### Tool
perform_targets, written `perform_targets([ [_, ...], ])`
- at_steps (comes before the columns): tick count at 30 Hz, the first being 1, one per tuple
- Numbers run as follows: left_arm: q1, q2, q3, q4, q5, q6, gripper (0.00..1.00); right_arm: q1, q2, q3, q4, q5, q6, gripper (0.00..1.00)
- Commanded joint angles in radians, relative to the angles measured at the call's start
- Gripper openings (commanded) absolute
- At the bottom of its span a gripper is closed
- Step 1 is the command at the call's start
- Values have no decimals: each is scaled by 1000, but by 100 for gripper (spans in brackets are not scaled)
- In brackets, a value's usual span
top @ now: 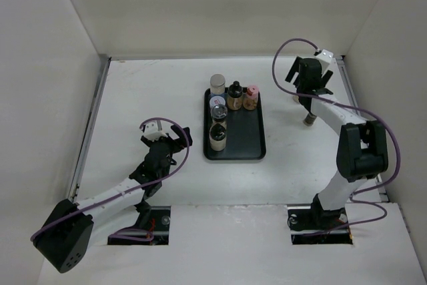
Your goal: Organize the condiment bottles
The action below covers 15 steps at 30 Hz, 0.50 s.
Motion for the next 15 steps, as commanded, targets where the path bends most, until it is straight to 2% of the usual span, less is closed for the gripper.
perform_targets([
  [1,-3,-14,-1,36,5,-5,100,-35,66,58,-57,17,-3,98],
  [10,-14,29,2,50,3,-6,100,-109,182,144,-74,-65,-11,96],
  [14,-17,29,2,50,2,-6,100,-115,216,174,-66,-68,-24,81],
  [15,-17,29,1,50,-1,-6,100,-117,216,174,-58,-68,-26,74],
])
